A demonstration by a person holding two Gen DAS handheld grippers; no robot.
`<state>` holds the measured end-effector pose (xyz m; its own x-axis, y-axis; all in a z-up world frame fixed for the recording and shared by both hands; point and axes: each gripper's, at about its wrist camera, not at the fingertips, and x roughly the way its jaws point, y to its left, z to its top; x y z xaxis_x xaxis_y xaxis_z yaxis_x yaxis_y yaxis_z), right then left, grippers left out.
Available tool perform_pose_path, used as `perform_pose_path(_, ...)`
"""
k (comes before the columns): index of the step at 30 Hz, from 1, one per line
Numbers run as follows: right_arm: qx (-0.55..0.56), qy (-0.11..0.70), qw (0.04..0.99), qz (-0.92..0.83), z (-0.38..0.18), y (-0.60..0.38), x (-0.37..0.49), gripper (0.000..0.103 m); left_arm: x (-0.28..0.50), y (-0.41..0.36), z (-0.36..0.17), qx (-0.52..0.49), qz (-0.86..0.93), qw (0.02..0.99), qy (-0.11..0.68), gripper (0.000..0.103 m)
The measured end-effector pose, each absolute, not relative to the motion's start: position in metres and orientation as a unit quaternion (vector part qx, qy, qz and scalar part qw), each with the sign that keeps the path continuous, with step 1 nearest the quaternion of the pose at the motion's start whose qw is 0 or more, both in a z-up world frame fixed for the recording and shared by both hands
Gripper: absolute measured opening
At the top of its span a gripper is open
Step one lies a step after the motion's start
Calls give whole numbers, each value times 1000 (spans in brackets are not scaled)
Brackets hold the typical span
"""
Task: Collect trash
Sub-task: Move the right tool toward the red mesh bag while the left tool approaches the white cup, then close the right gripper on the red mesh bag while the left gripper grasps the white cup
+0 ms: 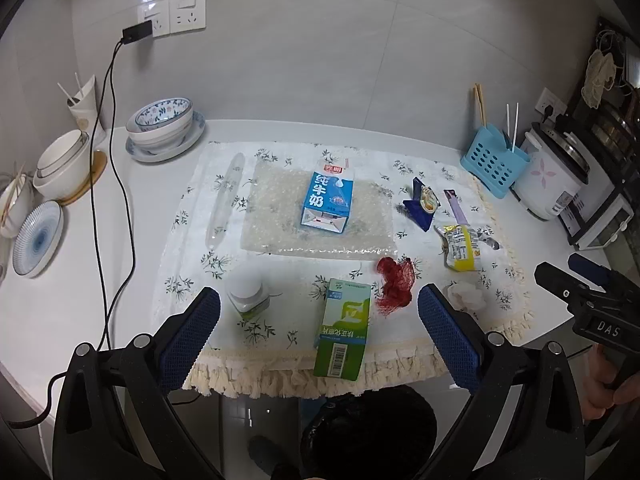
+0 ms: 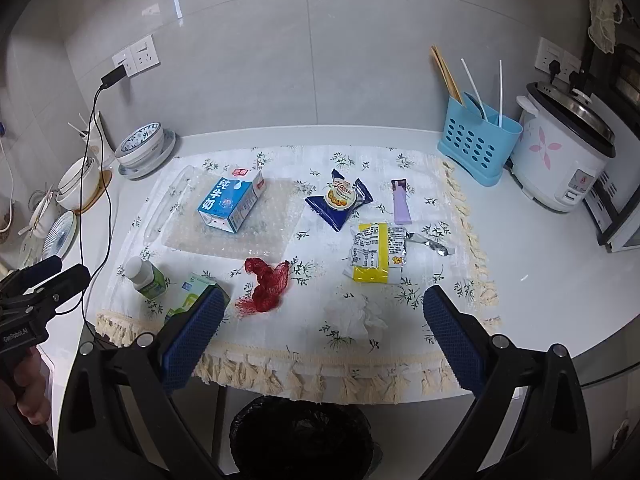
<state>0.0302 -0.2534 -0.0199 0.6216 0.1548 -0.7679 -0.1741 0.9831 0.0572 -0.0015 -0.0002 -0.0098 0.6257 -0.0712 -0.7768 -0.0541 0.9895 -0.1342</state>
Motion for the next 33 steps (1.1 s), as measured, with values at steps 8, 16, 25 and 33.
perform_pose_path(8, -10, 424, 901, 90, -19, -253, 30, 96, -2, 0, -10, -75, -8, 899, 431, 97)
perform_pose_path(16, -10, 437, 894, 101, -26, -238, 44, 96, 7, 17, -23, -75, 3, 893, 443, 97)
perform_pose_path(25, -34, 481, 869, 113, -69, -194, 83, 95, 30, 63, -73, -69, 27, 874, 480, 97)
perform_pose_path(33, -41, 548, 830, 97, -127, -174, 127, 84, 60, 72, -120, -54, 21, 860, 507, 97)
